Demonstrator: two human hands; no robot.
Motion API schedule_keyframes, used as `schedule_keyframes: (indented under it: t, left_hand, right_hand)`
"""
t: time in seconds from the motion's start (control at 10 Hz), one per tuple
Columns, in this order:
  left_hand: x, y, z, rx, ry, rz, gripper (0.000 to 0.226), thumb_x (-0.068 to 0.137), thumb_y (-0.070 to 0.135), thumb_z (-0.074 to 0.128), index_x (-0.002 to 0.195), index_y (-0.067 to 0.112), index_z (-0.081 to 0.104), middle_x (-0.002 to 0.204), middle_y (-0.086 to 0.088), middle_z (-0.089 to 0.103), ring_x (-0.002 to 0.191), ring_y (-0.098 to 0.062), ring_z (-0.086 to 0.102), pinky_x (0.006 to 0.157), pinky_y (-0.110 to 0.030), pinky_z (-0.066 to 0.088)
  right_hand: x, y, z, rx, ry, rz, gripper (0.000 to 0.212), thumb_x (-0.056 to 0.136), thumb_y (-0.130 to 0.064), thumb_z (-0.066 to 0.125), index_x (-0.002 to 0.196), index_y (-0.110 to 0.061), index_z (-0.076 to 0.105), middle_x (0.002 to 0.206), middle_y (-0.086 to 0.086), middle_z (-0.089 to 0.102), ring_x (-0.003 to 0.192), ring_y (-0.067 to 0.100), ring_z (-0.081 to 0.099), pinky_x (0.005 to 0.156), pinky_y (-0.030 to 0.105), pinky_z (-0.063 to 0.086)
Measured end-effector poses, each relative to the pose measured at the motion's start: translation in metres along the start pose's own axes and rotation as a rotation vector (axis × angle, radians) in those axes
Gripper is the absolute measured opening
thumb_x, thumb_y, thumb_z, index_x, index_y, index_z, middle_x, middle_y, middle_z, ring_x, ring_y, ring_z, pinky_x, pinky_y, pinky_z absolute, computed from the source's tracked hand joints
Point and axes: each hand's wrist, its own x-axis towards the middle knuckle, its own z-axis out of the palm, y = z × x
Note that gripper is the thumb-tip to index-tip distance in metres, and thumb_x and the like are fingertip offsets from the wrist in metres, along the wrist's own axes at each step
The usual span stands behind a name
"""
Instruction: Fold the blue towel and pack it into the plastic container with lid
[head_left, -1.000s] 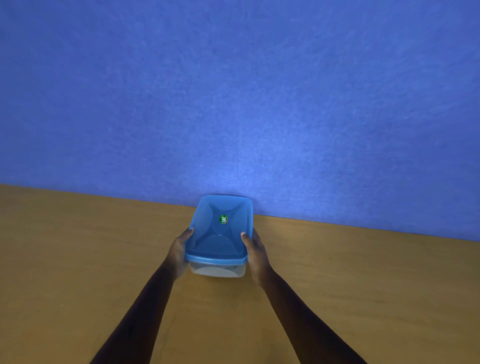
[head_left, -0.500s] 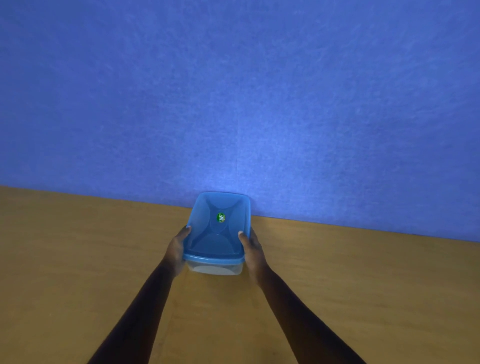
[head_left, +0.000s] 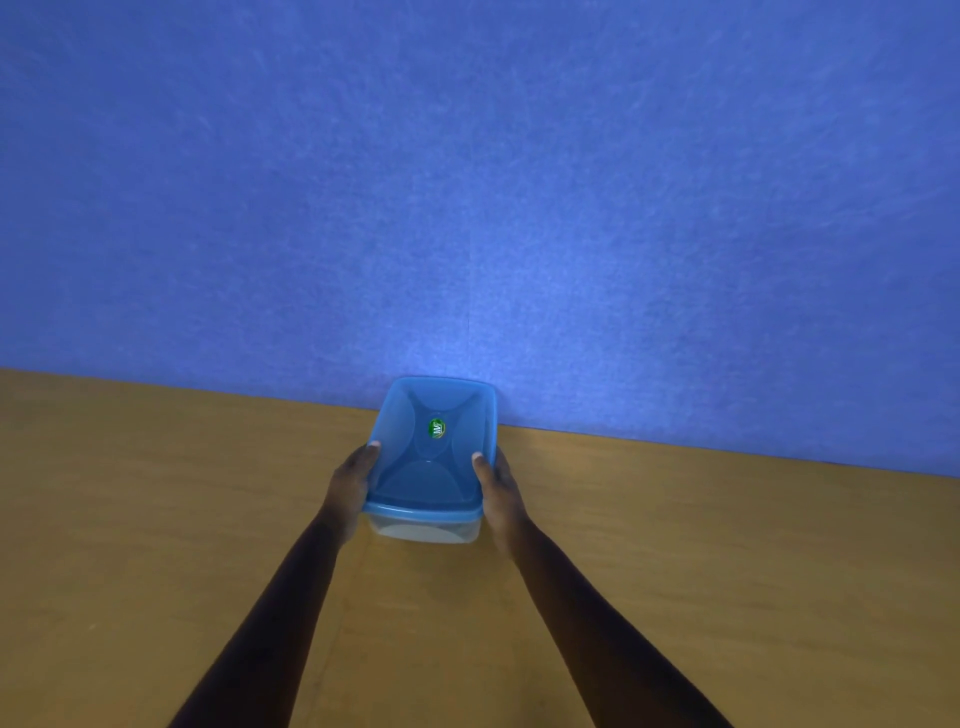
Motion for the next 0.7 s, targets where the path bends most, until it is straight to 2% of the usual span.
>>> schedule_keyframes:
  t: [0.1,0.2,0.3,0.4,0.5,0.7]
  left_hand:
    - [0.002,0.002,0.000,0.206,0.130,0.058,0.030,0.093,0.029,0.052,0.089,0.001,0.062,0.080,-0.012,0.060,0.078,-0.024,0.057,0.058,-0.027,0.049]
    - [0.003,0.006,-0.001,0.554,0.263,0.037,0.048,0.094,0.032,0.050,0.125,-0.006,0.053,0.129,-0.029,0.055,0.122,-0.038,0.052,0.099,-0.045,0.042]
    - [-0.008,0.014,0.003,0.687,0.387,0.112,0.052,0.098,0.027,0.040,0.140,-0.002,0.036,0.146,-0.025,0.040,0.133,-0.039,0.040,0.108,-0.045,0.034]
    - [-0.020,0.020,0.015,0.737,0.493,0.215,0.048,0.098,0.023,0.039,0.139,-0.004,0.037,0.145,-0.027,0.039,0.132,-0.041,0.040,0.106,-0.048,0.034]
    - [-0.032,0.025,0.033,0.913,0.518,0.326,0.048,0.098,0.020,0.041,0.138,-0.007,0.037,0.145,-0.029,0.037,0.138,-0.040,0.032,0.111,-0.048,0.027]
    - [-0.053,0.019,0.082,1.074,0.411,0.502,0.053,0.098,0.026,0.041,0.142,-0.002,0.031,0.152,-0.026,0.027,0.144,-0.038,0.021,0.118,-0.048,0.018]
  right_hand:
    - [0.001,-0.004,0.001,-0.095,0.029,0.030,0.037,0.100,-0.018,0.039,0.133,-0.002,0.042,0.127,0.021,0.058,0.106,0.025,0.060,0.078,0.027,0.057]
    - [0.002,-0.010,0.000,-0.260,0.084,0.067,0.044,0.101,-0.025,0.036,0.136,0.002,0.039,0.139,0.023,0.048,0.126,0.033,0.050,0.106,0.049,0.041]
    - [-0.006,-0.013,-0.012,-0.395,0.121,0.095,0.053,0.101,-0.033,0.031,0.141,0.001,0.033,0.149,0.018,0.038,0.139,0.030,0.035,0.117,0.044,0.026]
    - [-0.015,-0.011,-0.038,-0.502,0.189,0.126,0.055,0.100,-0.037,0.034,0.148,-0.011,0.026,0.156,0.007,0.028,0.144,0.022,0.027,0.117,0.033,0.019]
    - [-0.024,-0.012,-0.067,-0.627,0.259,0.102,0.054,0.099,-0.032,0.039,0.147,-0.009,0.027,0.156,0.009,0.027,0.143,0.022,0.028,0.114,0.028,0.021]
    - [-0.053,-0.021,-0.114,-0.823,0.392,0.122,0.055,0.100,-0.033,0.035,0.147,-0.007,0.023,0.156,0.013,0.023,0.142,0.028,0.028,0.113,0.037,0.028]
